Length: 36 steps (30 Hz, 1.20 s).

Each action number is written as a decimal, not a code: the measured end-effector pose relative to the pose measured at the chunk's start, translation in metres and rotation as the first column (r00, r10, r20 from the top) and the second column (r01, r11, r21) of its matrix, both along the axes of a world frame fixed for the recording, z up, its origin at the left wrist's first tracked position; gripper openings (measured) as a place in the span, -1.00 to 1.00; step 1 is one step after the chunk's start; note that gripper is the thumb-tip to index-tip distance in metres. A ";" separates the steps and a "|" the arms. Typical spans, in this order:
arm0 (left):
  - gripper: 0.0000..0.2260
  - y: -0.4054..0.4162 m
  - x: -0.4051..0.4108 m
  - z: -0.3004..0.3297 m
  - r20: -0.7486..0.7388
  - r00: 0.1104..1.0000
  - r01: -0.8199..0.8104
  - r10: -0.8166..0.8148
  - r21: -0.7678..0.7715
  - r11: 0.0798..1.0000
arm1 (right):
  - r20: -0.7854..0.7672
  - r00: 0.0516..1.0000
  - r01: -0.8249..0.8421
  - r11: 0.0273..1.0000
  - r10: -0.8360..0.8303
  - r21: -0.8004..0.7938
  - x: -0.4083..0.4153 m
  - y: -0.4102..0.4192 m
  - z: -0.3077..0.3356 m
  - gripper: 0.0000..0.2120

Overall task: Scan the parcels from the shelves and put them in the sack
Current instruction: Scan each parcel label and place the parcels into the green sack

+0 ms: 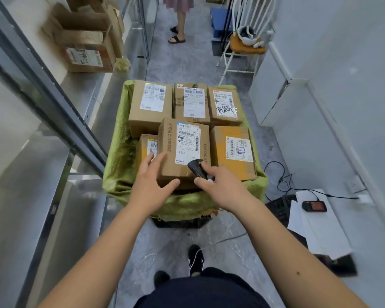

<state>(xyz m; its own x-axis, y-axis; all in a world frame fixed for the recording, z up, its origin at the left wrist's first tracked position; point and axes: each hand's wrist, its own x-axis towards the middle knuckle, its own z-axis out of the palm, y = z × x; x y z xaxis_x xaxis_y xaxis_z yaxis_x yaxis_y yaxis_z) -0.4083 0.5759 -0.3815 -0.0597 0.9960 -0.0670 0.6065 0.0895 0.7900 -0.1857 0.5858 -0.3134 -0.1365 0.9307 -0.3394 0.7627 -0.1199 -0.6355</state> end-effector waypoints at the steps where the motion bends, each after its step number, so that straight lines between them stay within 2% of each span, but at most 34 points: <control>1: -0.24 -0.005 -0.002 0.000 0.001 1.000 -0.003 0.003 -0.002 1.000 | -0.003 1.000 0.011 1.000 -0.011 0.006 -0.003 -0.003 0.000 -0.37; 4: -0.26 -0.018 -0.010 0.005 -0.023 1.000 -0.009 0.009 -0.004 1.000 | 0.001 1.000 0.013 1.000 -0.013 0.009 -0.012 -0.010 0.001 -0.36; 10: -0.24 -0.042 -0.027 0.014 -0.187 0.982 0.006 -0.009 -0.017 1.000 | -0.011 0.999 -0.035 0.999 0.035 0.037 -0.035 -0.015 0.002 -0.42; 13: -0.22 -0.053 -0.036 0.020 -0.216 0.973 -0.083 0.076 -0.022 0.996 | -0.012 0.989 -0.143 0.988 0.144 0.053 -0.050 -0.009 -0.001 -0.49; 17: -0.26 -0.071 -0.047 0.030 -0.304 0.922 -0.232 0.240 0.062 0.971 | -0.037 0.967 -0.246 0.962 0.252 0.118 -0.068 0.003 0.002 -0.36; 21: -0.28 -0.093 -0.044 0.037 -0.374 0.856 -0.358 0.357 0.069 0.931 | -0.069 0.915 -0.387 0.914 0.397 0.124 -0.081 0.011 0.005 -0.36; 28: -0.29 -0.117 -0.013 0.043 -0.362 0.727 -0.602 0.583 0.071 0.795 | -0.178 0.765 -0.599 0.786 0.619 0.155 -0.094 0.016 0.004 -0.35; 36: -0.31 -0.172 0.013 0.063 -0.409 0.501 -0.799 0.763 0.121 0.589 | -0.201 0.559 -0.791 0.590 0.804 0.161 -0.118 0.006 0.009 -0.33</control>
